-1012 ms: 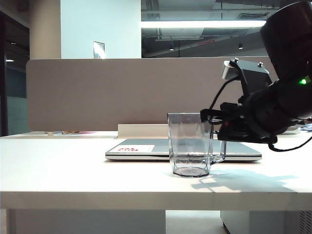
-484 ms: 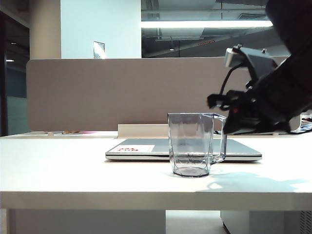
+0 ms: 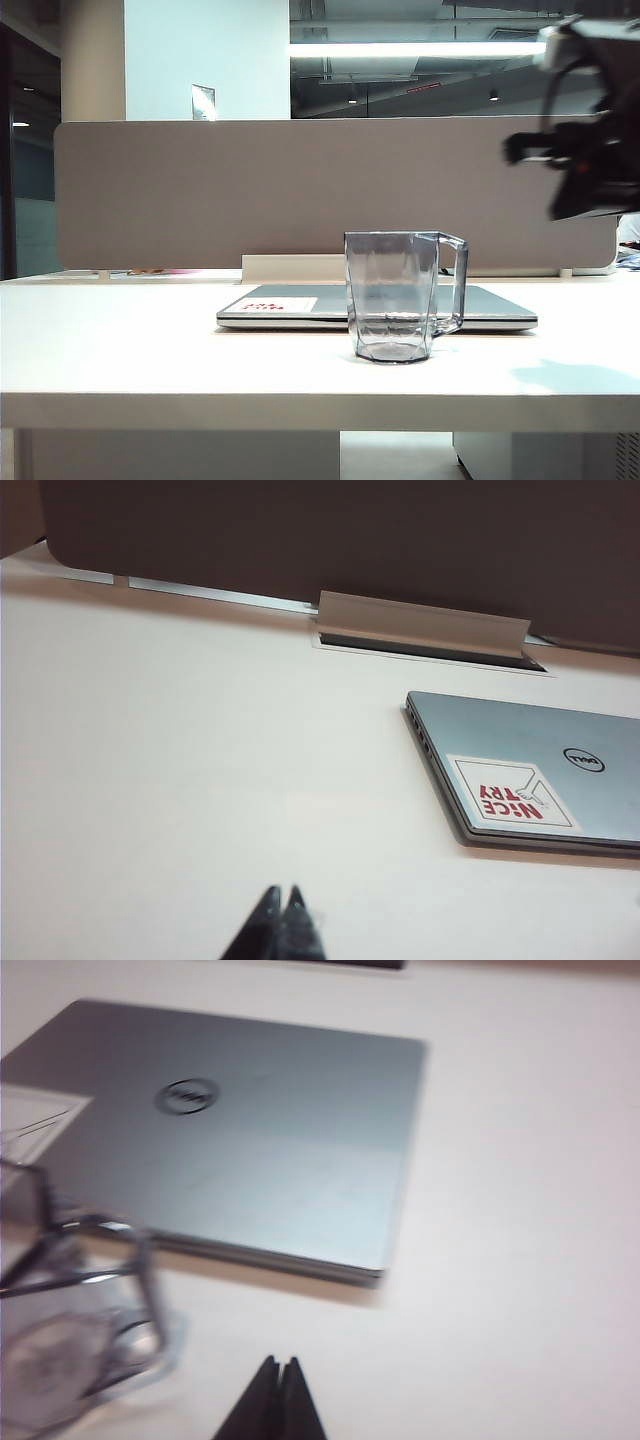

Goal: Pick up the water cup and place it on the side of the laptop close to you.

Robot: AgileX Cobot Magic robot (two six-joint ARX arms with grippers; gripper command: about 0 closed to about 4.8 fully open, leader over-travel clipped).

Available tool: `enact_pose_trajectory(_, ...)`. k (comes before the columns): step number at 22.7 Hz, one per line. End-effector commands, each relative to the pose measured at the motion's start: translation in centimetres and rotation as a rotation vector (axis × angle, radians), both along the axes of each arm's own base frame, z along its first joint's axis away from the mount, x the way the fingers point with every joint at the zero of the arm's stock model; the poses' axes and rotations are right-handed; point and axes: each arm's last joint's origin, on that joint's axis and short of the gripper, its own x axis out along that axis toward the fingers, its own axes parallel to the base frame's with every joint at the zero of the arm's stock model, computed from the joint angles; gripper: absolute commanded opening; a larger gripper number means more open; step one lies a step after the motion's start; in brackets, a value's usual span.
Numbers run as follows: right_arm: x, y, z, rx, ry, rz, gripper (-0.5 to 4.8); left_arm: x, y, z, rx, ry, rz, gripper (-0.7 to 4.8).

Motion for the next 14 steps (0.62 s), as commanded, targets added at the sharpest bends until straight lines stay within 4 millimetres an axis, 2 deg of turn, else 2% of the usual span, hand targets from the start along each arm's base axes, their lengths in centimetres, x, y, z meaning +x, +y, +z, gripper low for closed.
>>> enact_pose_trajectory(1,-1.0,-2.0,-0.3,0.008,-0.029,-0.083,-0.05,0.0,0.0,0.1,0.007,-0.008,-0.001,-0.04)
enact_pose_trajectory(8,-3.1,-5.4,-1.2,0.041,-0.061,-0.186,-0.05,0.0,0.0,0.1,0.008,-0.009,0.000,-0.04)
enact_pose_trajectory(14,-4.5,-6.5,-0.7,0.060,-0.114,-0.227,-0.05,0.0,0.0,0.1,0.136,-0.027,0.000,-0.04)
